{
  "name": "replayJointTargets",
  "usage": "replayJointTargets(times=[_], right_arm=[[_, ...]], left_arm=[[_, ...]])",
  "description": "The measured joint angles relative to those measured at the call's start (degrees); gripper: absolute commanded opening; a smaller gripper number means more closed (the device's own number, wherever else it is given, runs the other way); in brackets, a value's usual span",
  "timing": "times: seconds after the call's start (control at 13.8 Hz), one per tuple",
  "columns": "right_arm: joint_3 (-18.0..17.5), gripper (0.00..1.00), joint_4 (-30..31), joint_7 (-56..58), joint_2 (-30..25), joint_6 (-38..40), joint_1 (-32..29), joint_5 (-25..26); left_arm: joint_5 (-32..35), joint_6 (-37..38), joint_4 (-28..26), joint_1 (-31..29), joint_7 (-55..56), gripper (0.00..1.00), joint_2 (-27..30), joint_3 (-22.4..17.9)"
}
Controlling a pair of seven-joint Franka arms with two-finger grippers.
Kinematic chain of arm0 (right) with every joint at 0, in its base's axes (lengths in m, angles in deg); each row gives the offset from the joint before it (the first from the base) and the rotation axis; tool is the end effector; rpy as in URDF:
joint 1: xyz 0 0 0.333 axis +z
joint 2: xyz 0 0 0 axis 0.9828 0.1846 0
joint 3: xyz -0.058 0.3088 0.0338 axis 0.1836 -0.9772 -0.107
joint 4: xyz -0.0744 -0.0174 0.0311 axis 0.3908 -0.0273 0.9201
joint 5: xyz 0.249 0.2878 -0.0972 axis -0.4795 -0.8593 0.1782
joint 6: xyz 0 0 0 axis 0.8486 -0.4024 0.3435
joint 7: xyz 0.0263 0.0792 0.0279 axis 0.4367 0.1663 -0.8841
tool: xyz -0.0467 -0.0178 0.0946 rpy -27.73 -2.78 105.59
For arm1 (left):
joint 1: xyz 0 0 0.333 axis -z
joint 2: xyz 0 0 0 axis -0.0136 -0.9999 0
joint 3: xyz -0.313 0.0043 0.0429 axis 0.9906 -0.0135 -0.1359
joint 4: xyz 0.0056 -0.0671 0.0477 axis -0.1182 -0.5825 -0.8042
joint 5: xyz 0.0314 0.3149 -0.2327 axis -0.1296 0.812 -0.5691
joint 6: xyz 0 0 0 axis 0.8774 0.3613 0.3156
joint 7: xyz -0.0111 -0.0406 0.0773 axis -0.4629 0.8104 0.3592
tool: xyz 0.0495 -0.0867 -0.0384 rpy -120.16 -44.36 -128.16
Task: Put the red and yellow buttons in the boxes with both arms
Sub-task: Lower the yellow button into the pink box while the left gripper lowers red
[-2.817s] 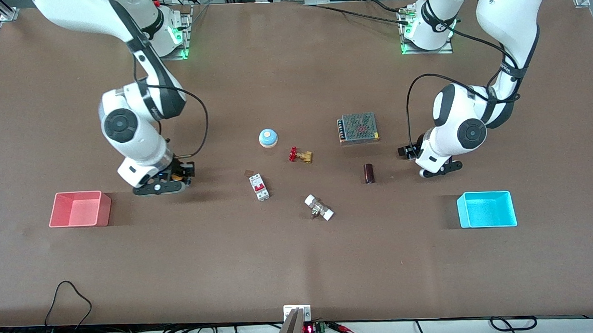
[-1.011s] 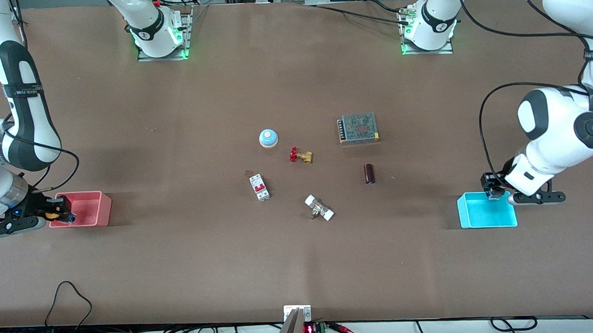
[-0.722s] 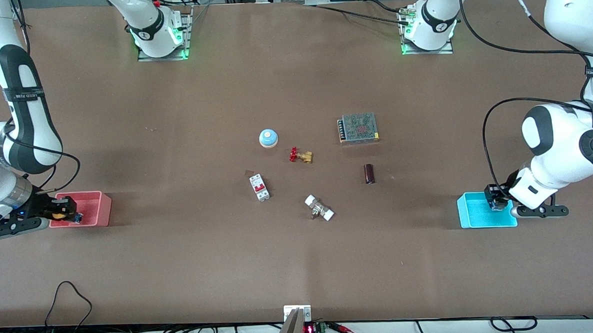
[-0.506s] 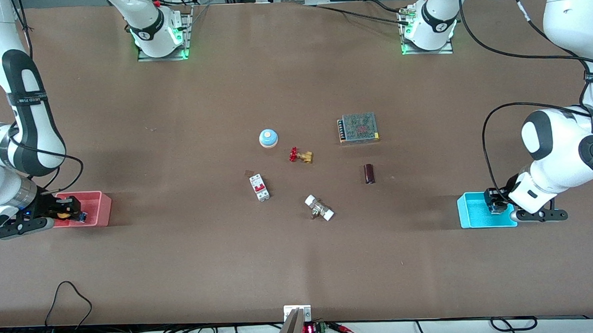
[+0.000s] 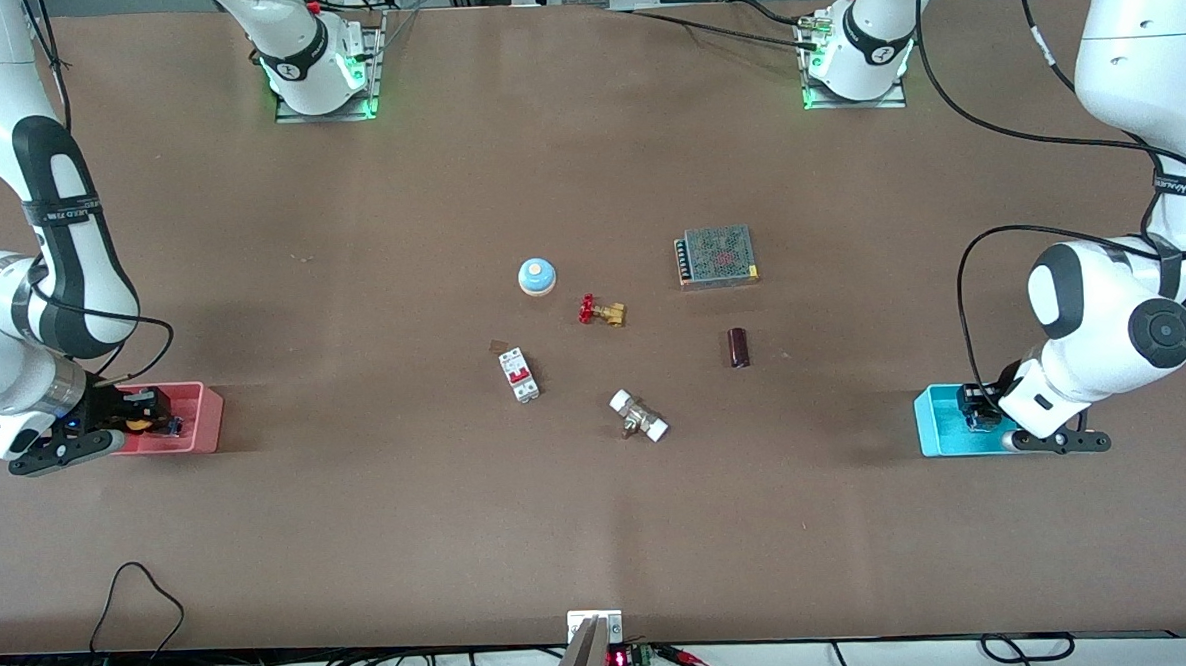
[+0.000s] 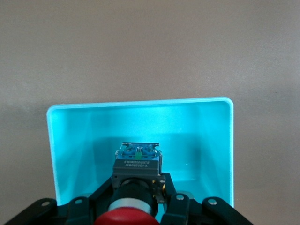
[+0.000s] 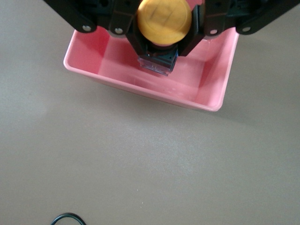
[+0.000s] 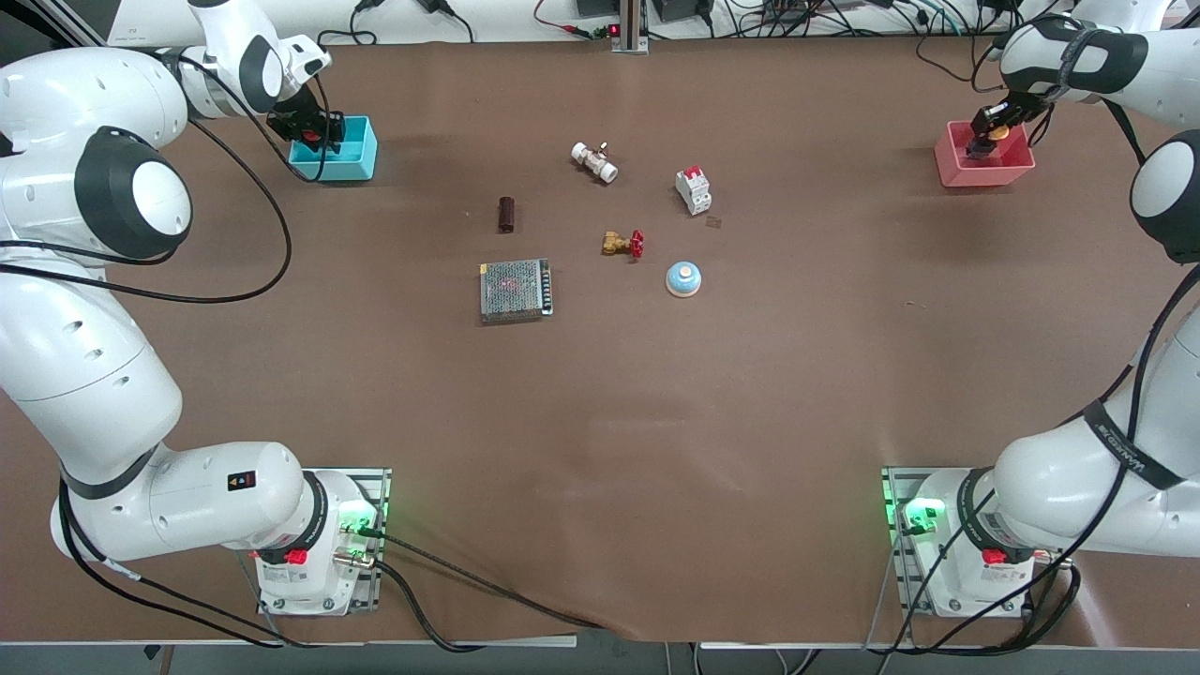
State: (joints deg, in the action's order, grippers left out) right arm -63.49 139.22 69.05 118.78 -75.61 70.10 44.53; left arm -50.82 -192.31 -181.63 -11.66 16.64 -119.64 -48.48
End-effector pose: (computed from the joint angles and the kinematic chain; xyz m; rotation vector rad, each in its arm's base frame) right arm 0.6691 -0.1536 0.2537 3.0923 0.4547 0.1042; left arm 0.6818 0.0701 0.2300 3.1396 -0.0516 0.0227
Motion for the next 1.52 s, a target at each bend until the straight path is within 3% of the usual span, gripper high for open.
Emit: replayJointTargets(times=[0.58,0.65,0.79,0.94,1.01,1.23,1.3,1.52], right_arm=[[0.0,0.3,0.09,0.72,0.86,0.17,0.0,0.0],[0.0,0.3,0.1,0.75,0.96,0.17,0.0,0.0],[-0.01,0.3,0.1,0.75,1.17,0.17,0.0,0.0],[-0.01,0.3,0.1,0.82,1.41,0.17,0.0,0.0],[-0.02,0.3,0.1,0.86,1.48,0.17,0.0,0.0],[-0.02,0.3,0.1,0.99,1.55,0.17,0.0,0.0],[-0.02,0.31,0.1,1.03,1.57,0.17,0.0,0.0],[-0.02,0.36,0.1,1.06,1.61,0.17,0.0,0.0]], left_arm=[[0.0,0.05,0.1,0.01,0.0,0.06,-2.1,0.05],[0.0,0.05,0.1,0.02,0.0,0.16,-2.28,0.06],[0.05,0.05,0.11,0.05,0.0,0.5,-2.41,0.13],[0.16,0.05,0.15,0.12,-0.1,0.76,-2.46,0.17],[0.17,0.05,0.18,0.14,-0.17,0.81,-2.45,0.17],[0.18,0.05,0.45,0.14,-0.44,0.83,-2.45,0.16],[0.18,0.05,0.61,0.14,-0.51,0.99,-2.45,0.16],[0.18,0.05,0.95,0.14,-0.58,1.0,-2.23,0.16]])
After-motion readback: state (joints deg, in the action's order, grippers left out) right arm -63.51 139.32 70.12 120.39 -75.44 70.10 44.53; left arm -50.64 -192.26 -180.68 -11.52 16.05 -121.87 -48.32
